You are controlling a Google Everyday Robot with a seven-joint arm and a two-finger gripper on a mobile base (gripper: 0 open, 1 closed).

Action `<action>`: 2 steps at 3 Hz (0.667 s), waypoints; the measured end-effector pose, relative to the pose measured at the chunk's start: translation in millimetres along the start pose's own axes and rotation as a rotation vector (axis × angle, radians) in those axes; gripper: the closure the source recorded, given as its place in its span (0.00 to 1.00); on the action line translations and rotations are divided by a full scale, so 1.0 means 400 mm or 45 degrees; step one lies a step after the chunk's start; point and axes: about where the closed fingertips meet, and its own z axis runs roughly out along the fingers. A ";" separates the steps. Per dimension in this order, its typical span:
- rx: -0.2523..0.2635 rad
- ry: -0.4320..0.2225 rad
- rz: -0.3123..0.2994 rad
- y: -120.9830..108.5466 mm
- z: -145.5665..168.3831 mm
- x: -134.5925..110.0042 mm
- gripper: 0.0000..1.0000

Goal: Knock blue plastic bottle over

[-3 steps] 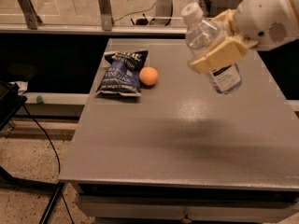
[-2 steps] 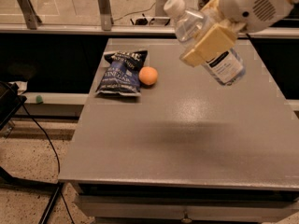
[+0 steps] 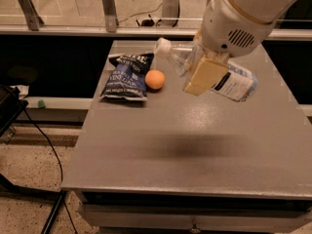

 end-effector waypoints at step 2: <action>-0.182 0.005 -0.129 0.105 0.108 -0.097 1.00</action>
Offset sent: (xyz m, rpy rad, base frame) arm -0.0415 0.0692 -0.0729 -0.0951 0.1655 0.1723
